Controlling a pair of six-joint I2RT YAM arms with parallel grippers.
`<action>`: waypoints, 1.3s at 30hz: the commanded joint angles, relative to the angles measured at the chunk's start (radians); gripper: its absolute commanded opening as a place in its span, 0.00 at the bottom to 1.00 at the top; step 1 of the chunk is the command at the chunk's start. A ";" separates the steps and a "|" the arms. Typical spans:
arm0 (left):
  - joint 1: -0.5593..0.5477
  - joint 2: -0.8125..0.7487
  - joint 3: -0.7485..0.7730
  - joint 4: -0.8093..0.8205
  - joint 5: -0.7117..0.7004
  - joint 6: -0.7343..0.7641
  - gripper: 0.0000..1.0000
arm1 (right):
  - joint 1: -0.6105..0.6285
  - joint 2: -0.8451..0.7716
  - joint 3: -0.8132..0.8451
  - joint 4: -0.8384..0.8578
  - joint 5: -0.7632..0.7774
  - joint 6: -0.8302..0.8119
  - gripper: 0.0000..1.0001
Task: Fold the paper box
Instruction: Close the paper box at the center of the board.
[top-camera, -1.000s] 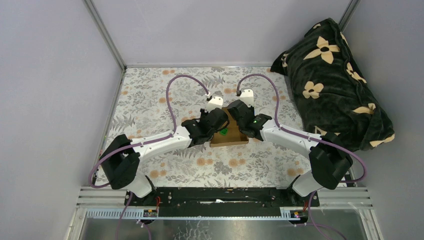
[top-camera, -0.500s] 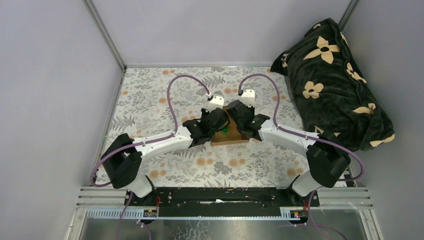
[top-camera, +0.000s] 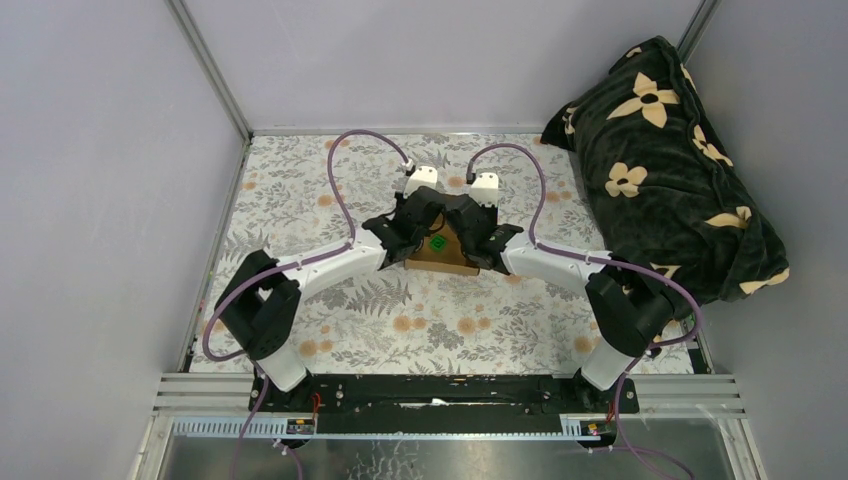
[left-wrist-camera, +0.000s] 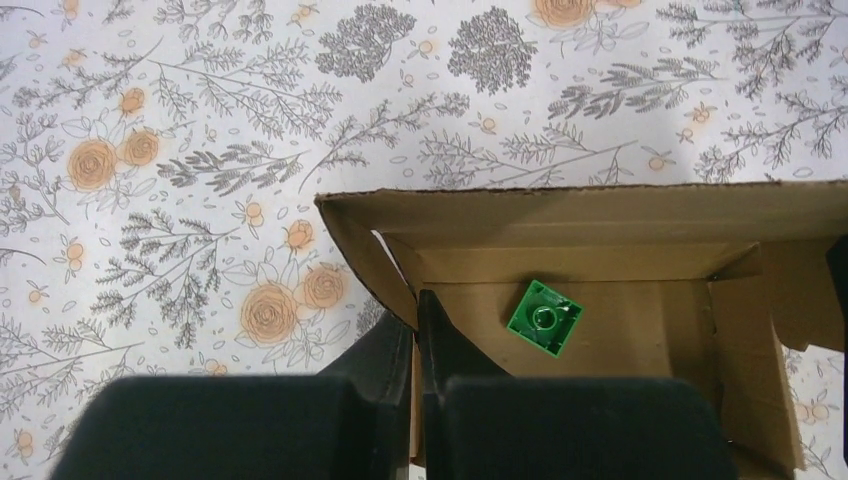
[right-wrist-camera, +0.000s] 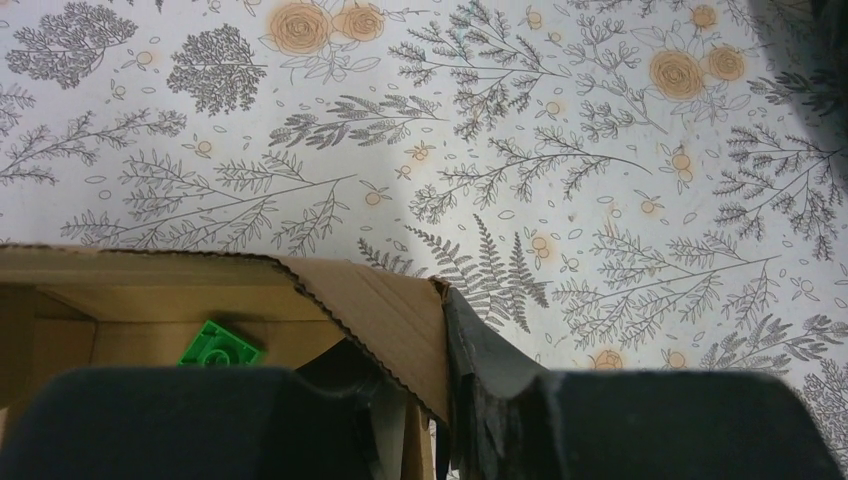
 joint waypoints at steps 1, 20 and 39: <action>0.005 0.029 0.062 0.148 0.096 0.032 0.05 | 0.019 0.017 0.055 0.164 -0.041 -0.013 0.24; 0.000 -0.051 -0.204 0.321 0.122 -0.056 0.03 | 0.018 -0.022 -0.102 0.296 -0.025 -0.006 0.23; -0.076 -0.132 -0.354 0.387 0.038 -0.114 0.02 | 0.085 -0.118 -0.217 0.309 0.034 0.009 0.43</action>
